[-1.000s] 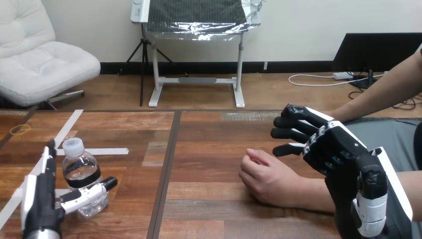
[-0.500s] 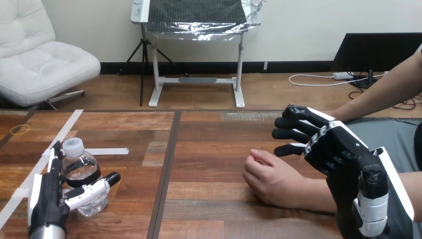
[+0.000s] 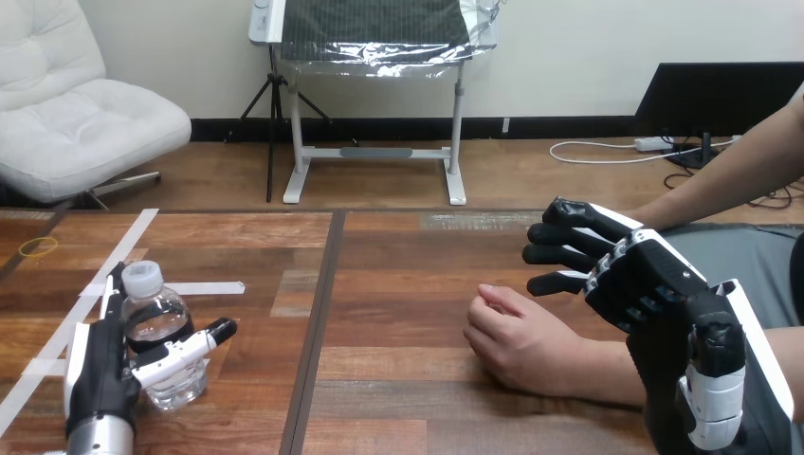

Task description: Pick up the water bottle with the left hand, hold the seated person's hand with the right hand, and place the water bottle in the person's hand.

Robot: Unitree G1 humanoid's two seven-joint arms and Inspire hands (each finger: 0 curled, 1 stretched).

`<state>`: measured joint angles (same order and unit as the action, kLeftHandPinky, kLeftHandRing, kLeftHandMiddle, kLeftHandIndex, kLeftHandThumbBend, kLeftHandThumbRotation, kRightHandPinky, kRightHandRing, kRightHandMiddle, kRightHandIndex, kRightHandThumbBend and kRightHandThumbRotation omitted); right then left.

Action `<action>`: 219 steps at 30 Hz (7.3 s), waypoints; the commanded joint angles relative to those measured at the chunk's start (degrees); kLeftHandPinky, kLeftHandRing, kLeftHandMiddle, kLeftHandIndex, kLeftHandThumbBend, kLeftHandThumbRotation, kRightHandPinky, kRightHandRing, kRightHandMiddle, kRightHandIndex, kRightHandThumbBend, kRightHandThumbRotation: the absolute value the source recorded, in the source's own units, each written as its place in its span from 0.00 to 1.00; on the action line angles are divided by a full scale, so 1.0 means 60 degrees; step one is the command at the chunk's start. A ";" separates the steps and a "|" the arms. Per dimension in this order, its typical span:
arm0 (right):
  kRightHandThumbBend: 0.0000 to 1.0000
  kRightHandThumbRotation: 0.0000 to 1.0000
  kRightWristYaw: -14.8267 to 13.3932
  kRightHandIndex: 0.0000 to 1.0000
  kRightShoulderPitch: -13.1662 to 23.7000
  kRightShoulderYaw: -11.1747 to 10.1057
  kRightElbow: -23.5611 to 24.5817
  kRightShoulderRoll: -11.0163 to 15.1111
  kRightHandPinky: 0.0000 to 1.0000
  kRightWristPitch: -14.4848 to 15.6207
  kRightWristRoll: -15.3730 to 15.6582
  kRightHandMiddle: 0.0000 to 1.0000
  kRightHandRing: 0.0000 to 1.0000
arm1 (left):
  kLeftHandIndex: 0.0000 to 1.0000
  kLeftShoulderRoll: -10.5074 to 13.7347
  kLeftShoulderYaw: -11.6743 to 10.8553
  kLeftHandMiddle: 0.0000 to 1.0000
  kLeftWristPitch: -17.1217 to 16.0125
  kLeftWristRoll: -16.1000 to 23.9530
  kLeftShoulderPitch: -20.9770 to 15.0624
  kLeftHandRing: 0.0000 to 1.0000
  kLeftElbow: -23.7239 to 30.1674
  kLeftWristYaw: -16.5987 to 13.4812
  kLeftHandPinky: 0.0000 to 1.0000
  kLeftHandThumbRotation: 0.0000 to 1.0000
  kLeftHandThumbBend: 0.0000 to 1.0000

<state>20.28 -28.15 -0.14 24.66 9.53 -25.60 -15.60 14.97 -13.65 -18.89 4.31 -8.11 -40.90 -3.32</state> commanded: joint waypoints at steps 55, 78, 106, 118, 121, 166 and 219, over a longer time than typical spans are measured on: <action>0.92 0.97 0.0070 0.76 0.0648 -0.0091 0.0543 0.0136 0.62 0.0026 -0.0169 0.75 0.73 | 0.55 -0.0302 0.0316 0.50 0.0175 -0.0436 -0.1996 0.45 -0.1207 -0.1486 0.39 0.00 0.78; 0.91 0.97 0.0150 0.77 0.0672 -0.0112 0.0421 0.0139 0.63 0.0035 -0.0143 0.76 0.74 | 0.44 -0.0296 0.0558 0.39 -0.0246 -0.0048 -0.1673 0.34 -0.0592 -0.1860 0.30 0.00 0.60; 0.92 0.93 -0.0242 0.79 0.1844 -0.0825 -0.0836 0.0480 0.67 -0.0303 0.1828 0.78 0.76 | 0.44 -0.0520 0.0809 0.39 -0.0430 0.0001 -0.0391 0.34 0.3223 -0.1562 0.30 0.00 0.61; 0.95 0.86 -0.0232 0.80 0.2698 -0.1320 -0.1585 0.1317 0.71 -0.0215 0.2397 0.81 0.79 | 0.43 -0.0644 0.0949 0.38 -0.0512 0.0040 0.0117 0.33 0.4932 -0.1310 0.29 0.00 0.60; 0.96 0.83 -0.0283 0.80 0.2868 -0.1440 -0.1717 0.1552 0.72 -0.0104 0.2632 0.81 0.79 | 0.43 -0.0689 0.0965 0.38 -0.0535 0.0044 0.0200 0.33 0.5266 -0.1267 0.28 0.00 0.60; 1.00 0.52 -0.0021 0.87 0.4965 -0.1755 -0.4474 0.4764 0.67 0.0352 0.4397 0.88 0.84 | 0.41 -0.1263 0.1200 0.36 -0.0043 -0.0436 0.1018 0.30 0.8431 0.0002 0.25 0.00 0.57; 1.00 0.43 0.1150 0.89 0.6309 0.0196 -0.7177 0.5897 0.90 0.0761 0.6145 0.90 0.90 | 0.40 -0.1420 0.1030 0.35 -0.0304 -0.1192 0.1226 0.29 0.9714 0.0577 0.23 0.00 0.53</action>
<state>27.31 4.86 0.25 -17.57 44.07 -21.88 20.94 6.49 -7.32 -19.02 -1.98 2.15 14.24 -0.15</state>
